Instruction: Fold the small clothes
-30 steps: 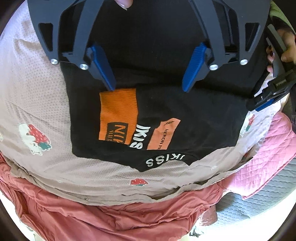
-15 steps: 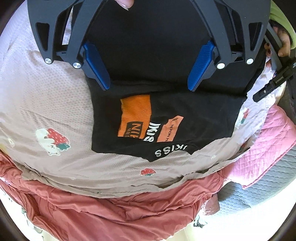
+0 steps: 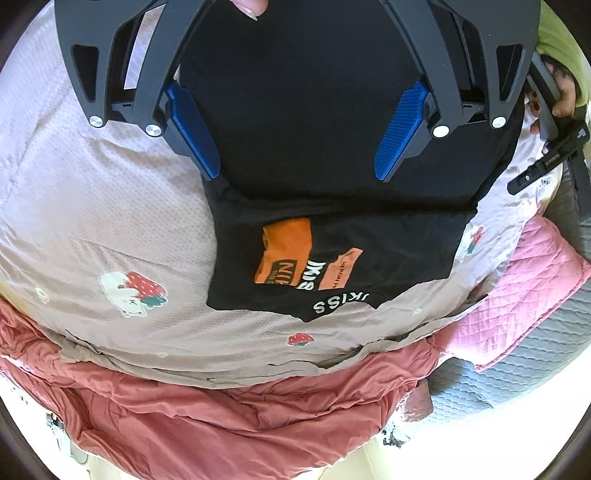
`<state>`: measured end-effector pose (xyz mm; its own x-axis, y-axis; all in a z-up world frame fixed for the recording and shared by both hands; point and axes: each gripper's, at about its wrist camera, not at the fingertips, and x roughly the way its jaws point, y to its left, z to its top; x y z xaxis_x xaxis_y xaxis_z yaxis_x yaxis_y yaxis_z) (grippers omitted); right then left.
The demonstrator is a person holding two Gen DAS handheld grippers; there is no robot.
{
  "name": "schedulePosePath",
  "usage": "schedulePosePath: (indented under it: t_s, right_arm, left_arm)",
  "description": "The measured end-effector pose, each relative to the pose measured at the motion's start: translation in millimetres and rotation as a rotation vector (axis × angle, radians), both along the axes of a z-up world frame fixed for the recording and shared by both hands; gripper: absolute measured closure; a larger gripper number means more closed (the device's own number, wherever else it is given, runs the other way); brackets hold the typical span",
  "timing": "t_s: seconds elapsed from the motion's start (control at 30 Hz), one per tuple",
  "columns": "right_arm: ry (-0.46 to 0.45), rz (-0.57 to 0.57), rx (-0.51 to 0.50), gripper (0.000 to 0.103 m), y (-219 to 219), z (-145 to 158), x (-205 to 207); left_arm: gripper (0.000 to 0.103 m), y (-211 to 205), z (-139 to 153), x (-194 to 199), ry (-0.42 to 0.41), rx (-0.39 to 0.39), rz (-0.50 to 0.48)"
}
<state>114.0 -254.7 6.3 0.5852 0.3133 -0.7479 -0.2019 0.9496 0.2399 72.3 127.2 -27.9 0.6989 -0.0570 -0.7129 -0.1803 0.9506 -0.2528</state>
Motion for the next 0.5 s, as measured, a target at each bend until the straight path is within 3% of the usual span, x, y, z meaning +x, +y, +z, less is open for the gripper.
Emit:
schedulePosePath:
  t_s: [0.17, 0.4, 0.5]
  right_arm:
    - [0.017, -0.008, -0.017, 0.018, -15.2, -1.4, -16.1]
    - [0.043, -0.018, -0.034, 0.018, -34.1, -5.4, -42.9]
    - [0.066, -0.017, -0.045, 0.018, -38.3, -11.1, -51.7]
  left_arm:
    - [0.010, 4.5, -1.0, -12.5, 0.036, -0.017, -0.001]
    - [0.010, -4.8, -7.2, -29.2, 0.111, 0.059, -0.043]
    - [0.010, -5.3, -12.4, -36.3, 0.140, 0.033, -0.062]
